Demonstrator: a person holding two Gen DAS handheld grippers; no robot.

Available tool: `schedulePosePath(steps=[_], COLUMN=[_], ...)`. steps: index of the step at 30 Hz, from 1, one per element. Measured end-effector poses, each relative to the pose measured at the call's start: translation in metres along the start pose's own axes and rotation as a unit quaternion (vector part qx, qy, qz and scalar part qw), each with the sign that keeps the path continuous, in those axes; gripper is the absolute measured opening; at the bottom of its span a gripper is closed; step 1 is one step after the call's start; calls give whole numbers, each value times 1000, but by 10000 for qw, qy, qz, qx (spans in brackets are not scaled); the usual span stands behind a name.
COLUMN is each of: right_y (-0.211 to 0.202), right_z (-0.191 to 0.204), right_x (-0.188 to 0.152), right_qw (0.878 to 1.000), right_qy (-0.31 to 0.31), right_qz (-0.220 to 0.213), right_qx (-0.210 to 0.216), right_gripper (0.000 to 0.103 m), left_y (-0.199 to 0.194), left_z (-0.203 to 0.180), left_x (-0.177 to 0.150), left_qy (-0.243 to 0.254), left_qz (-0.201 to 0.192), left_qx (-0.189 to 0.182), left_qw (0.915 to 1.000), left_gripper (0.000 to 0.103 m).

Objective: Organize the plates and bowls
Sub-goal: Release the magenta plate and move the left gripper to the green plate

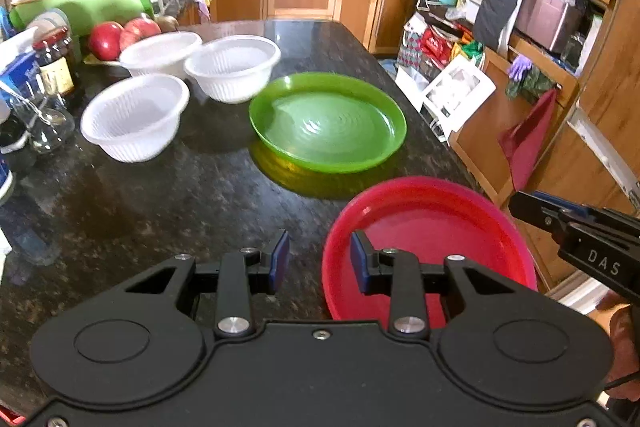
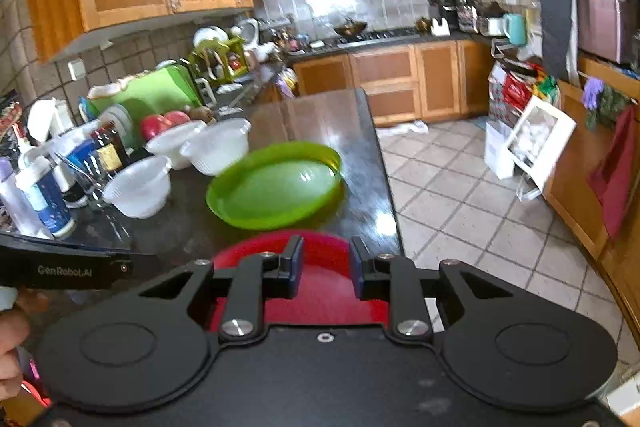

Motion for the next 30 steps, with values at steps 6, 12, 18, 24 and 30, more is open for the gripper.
schedulePosePath(steps=[6,12,18,24,30], right_y=[6,8,18,63,114], right_z=[22,45,55,45,26], right_x=[23,52,88,107,112], right_qw=[9992,9980,9967,9994,9995], right_qy=[-133,-129,-249,-100,175], right_qz=[-76,-398,-720,-315,242], right_qx=[361,476,293,92,61], right_gripper=[30,49,49,49,49], left_y=[-10,-15,-5,36,70], left_z=[17,34,45,51,47], left_x=[15,40,67,86,87], left_qy=[-19,11,148,-93,-202], left_qz=[-203,-524,-719,-130,261], left_qx=[-18,49,300,77,-143], left_qw=[9998,9986,9968,9998,9994], left_gripper=[41,41,45,45,44])
Point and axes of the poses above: each gripper's, at about its wrist camera, not at the fingertips, and y roughly the way its jaws point, z to its left, x to its top, the point moved 5 cm from there along y, roughly the way its jaws point, and after that the axes turned 1 degree about y, right-handed, at the moved point
